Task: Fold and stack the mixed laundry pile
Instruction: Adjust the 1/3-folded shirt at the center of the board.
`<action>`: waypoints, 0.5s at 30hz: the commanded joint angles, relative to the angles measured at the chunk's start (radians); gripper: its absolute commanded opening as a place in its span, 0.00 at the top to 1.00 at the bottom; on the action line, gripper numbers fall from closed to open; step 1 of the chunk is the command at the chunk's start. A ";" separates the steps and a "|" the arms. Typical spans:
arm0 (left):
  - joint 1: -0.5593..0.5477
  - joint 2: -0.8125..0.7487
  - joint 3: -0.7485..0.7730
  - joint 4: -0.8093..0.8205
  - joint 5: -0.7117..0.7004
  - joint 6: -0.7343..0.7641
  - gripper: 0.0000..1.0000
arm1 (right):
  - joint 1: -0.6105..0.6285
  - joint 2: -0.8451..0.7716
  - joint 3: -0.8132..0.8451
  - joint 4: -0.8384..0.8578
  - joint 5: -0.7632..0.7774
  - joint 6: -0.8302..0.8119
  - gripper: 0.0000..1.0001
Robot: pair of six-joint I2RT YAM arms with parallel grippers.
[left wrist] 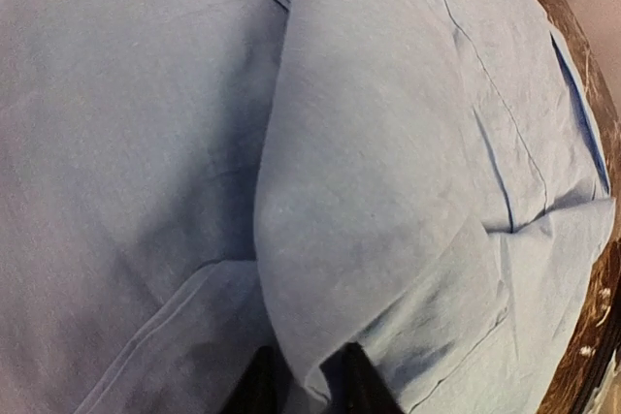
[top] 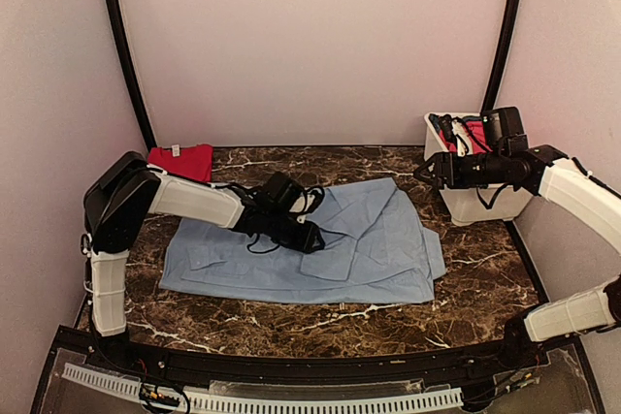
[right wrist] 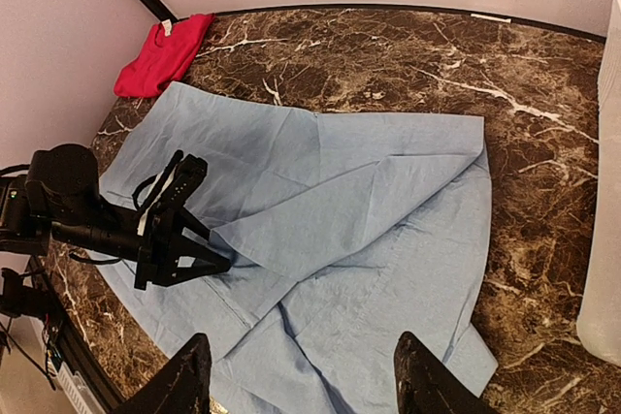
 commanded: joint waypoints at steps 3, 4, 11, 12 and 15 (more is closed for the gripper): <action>-0.046 -0.036 0.097 -0.004 0.048 0.055 1.00 | -0.011 -0.022 -0.013 0.023 -0.005 -0.009 0.39; -0.064 -0.035 0.139 -0.027 0.017 0.093 1.00 | -0.015 -0.025 -0.019 0.024 -0.014 -0.006 0.39; -0.205 0.111 0.358 -0.176 -0.079 0.256 1.00 | -0.053 -0.065 -0.051 0.022 -0.043 0.014 0.39; -0.228 0.129 0.389 -0.182 -0.095 0.272 1.00 | -0.056 -0.070 -0.053 0.020 -0.045 0.015 0.39; -0.275 0.206 0.437 -0.212 -0.119 0.341 0.99 | -0.063 -0.077 -0.056 0.013 -0.040 0.015 0.39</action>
